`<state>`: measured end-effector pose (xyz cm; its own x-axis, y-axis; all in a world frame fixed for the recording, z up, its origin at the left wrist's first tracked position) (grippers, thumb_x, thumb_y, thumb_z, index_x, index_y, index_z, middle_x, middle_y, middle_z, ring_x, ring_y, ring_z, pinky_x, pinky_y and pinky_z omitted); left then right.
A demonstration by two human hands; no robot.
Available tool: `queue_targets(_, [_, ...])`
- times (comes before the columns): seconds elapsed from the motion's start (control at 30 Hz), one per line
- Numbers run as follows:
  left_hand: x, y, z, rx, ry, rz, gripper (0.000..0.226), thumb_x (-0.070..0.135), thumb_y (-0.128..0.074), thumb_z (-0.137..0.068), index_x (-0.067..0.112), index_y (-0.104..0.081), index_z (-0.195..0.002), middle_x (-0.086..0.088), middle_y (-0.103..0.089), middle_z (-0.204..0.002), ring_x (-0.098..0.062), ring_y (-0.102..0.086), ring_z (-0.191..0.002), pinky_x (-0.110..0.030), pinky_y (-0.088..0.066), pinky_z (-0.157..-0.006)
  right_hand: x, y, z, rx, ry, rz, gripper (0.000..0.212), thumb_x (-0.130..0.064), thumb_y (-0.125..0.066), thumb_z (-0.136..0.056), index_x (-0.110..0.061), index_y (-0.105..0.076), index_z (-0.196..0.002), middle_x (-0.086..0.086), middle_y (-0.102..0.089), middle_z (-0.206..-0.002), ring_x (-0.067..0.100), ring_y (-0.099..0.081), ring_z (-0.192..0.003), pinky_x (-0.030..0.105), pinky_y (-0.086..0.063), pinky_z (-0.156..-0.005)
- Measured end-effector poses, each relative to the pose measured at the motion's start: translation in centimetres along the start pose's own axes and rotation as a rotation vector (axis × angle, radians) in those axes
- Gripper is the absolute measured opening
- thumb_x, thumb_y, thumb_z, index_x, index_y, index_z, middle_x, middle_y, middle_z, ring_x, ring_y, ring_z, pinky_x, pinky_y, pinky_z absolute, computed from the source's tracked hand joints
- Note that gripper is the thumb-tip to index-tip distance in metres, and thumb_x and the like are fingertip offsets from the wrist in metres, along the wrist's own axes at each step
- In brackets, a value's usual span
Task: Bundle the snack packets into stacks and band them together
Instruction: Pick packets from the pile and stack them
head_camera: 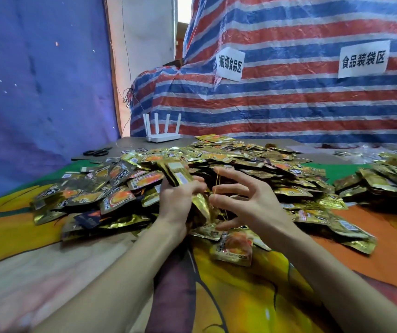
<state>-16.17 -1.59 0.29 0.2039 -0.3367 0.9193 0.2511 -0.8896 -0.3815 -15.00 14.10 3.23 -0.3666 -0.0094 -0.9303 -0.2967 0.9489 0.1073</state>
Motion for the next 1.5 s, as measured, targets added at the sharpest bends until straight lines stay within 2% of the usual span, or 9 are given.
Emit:
queue_targets(0.23, [1.5,0.9,-0.1,0.106,-0.095,0.220,0.042,0.009,-0.077,-0.081,0.008,-0.064,-0.121,-0.018,-0.072,-0.114,-0.039,-0.070,-0.104,-0.059,-0.058,-0.085,-0.4,-3.1,0.6,-0.048,0.013,0.181,0.068,-0.026,-0.091,-0.072,-0.050,-0.062,-0.129,-0.015,-0.063,-0.119,0.008,-0.073,-0.093,0.037,-0.064,-0.066])
queue_targets(0.37, [0.1,-0.4,-0.4,-0.051,0.069,0.344,0.017,0.024,-0.074,-0.086,0.015,-0.072,-0.101,-0.007,-0.074,-0.098,-0.027,-0.074,-0.089,-0.043,-0.061,-0.074,-1.9,-4.8,0.1,-0.005,0.150,0.162,0.067,-0.012,-0.088,-0.070,-0.038,-0.063,-0.126,-0.022,-0.070,-0.107,0.008,-0.070,-0.101,0.037,-0.060,-0.088])
queue_targets(0.53, [-0.3,-1.6,-0.5,-0.259,0.180,0.413,0.028,0.030,-0.062,-0.092,0.013,-0.080,-0.080,-0.008,-0.075,-0.083,-0.025,-0.075,-0.075,-0.035,-0.060,-0.062,-2.1,-5.3,0.1,0.048,0.220,0.171,0.068,-0.009,-0.090,-0.068,-0.037,-0.062,-0.123,-0.020,-0.067,-0.114,0.002,-0.063,-0.110,0.028,-0.054,-0.095])
queue_targets(0.7, [-0.3,-1.9,-0.5,-0.303,0.191,0.373,0.019,0.030,-0.068,-0.070,0.016,-0.081,-0.068,-0.005,-0.075,-0.078,-0.023,-0.075,-0.072,-0.034,-0.060,-0.062,-1.9,-4.7,0.2,0.106,0.260,0.181,0.067,-0.018,-0.093,-0.065,-0.032,-0.063,-0.124,-0.010,-0.066,-0.122,0.007,-0.062,-0.117,0.034,-0.052,-0.101])
queue_targets(0.9, [-0.6,-3.3,0.1,-0.372,0.190,0.351,0.023,0.026,-0.064,-0.078,0.013,-0.080,-0.067,-0.006,-0.075,-0.076,-0.022,-0.075,-0.072,-0.032,-0.060,-0.063,-1.1,-3.4,-0.2,0.156,0.169,0.233,0.073,-0.030,-0.087,-0.055,-0.029,-0.056,-0.121,-0.006,-0.060,-0.122,-0.001,-0.057,-0.113,0.020,-0.051,-0.092])
queue_targets(1.03, [-1.0,-3.2,0.2,-0.369,0.172,0.311,0.028,0.024,-0.061,-0.088,0.014,-0.081,-0.072,-0.008,-0.074,-0.083,-0.024,-0.074,-0.078,-0.035,-0.060,-0.072,-1.9,-3.1,0.2,0.131,0.160,0.540,0.075,-0.039,-0.087,-0.058,-0.033,-0.051,-0.123,-0.010,-0.057,-0.121,0.007,-0.056,-0.113,0.032,-0.053,-0.094])
queue_targets(1.2, [-2.0,-4.1,1.6,-0.367,0.205,0.207,0.043,0.026,-0.065,-0.079,0.011,-0.072,-0.119,-0.013,-0.072,-0.118,-0.030,-0.070,-0.109,-0.042,-0.052,-0.098,-3.3,-1.9,0.7,0.125,0.193,0.787,0.072,-0.046,-0.086,-0.061,-0.029,-0.046,-0.119,-0.008,-0.057,-0.110,0.010,-0.058,-0.099,0.034,-0.056,-0.082])
queue_targets(1.37, [-2.3,-5.6,2.8,-0.299,0.113,-0.190,0.024,0.032,-0.074,-0.084,0.012,-0.080,-0.096,-0.011,-0.077,-0.102,-0.026,-0.074,-0.091,-0.036,-0.059,-0.081,-3.3,0.7,1.8,0.063,0.158,0.715,0.065,-0.040,-0.085,-0.063,-0.032,-0.042,-0.111,-0.010,-0.064,-0.087,0.002,-0.064,-0.070,0.022,-0.054,-0.058])
queue_targets(1.5, [-1.5,-8.4,3.4,-0.215,0.051,-0.242,0.069,0.045,-0.090,-0.063,0.012,-0.059,-0.116,-0.009,-0.068,-0.114,-0.024,-0.070,-0.100,-0.039,-0.058,-0.085,-4.5,6.1,3.1,0.222,0.103,0.696,0.065,-0.045,-0.084,-0.058,-0.029,-0.046,-0.109,-0.006,-0.066,-0.086,0.009,-0.067,-0.070,0.032,-0.058,-0.060])
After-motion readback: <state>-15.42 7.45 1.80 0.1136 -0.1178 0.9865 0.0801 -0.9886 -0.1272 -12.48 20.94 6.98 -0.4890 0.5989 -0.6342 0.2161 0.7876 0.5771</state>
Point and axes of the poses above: each hand's wrist, its own z-axis away from the middle knuckle, its own y-axis out of the back of the hand, x = y × z, the point moved 10 cm from there along -z, towards the middle knuckle
